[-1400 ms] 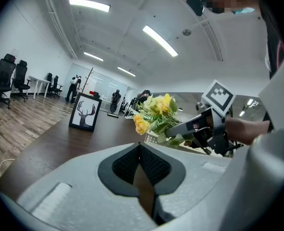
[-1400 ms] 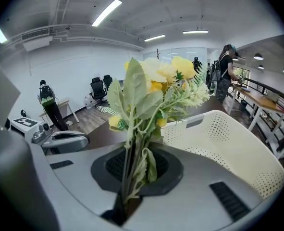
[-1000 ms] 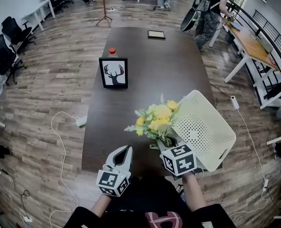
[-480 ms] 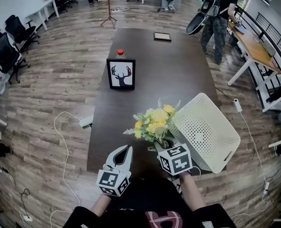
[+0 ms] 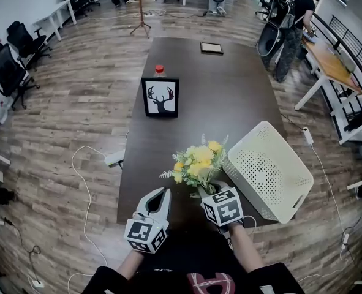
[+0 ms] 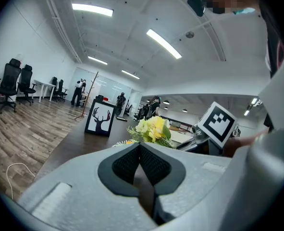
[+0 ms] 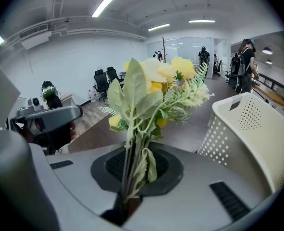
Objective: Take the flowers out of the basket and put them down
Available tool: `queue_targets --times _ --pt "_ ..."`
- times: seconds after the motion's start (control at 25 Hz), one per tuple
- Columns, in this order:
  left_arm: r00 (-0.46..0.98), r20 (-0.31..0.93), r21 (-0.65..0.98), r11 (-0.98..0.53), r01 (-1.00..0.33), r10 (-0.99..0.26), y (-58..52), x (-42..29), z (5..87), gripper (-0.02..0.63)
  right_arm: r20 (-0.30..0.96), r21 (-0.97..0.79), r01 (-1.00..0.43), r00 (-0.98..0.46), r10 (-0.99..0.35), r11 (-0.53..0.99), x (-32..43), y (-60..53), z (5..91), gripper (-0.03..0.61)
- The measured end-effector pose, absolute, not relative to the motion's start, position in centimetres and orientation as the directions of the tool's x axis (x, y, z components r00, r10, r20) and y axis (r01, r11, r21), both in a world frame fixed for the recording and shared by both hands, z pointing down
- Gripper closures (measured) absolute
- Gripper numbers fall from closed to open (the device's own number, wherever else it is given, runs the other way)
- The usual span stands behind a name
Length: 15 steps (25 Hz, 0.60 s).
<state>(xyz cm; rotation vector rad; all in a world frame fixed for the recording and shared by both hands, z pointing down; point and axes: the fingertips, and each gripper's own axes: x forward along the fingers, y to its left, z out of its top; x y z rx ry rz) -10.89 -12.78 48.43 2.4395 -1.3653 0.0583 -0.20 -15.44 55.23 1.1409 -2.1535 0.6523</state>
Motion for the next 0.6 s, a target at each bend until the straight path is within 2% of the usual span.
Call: queue_targets --times 0.6 --pt "0.523 0.205 0.284 -0.461 -0.841 -0.827 -12.8 -13.1 49.1 0.607 0.723 -0.130 -0.838 -0.445 -0.528 0.530 -2.2 -15.0 58.5 0.541"
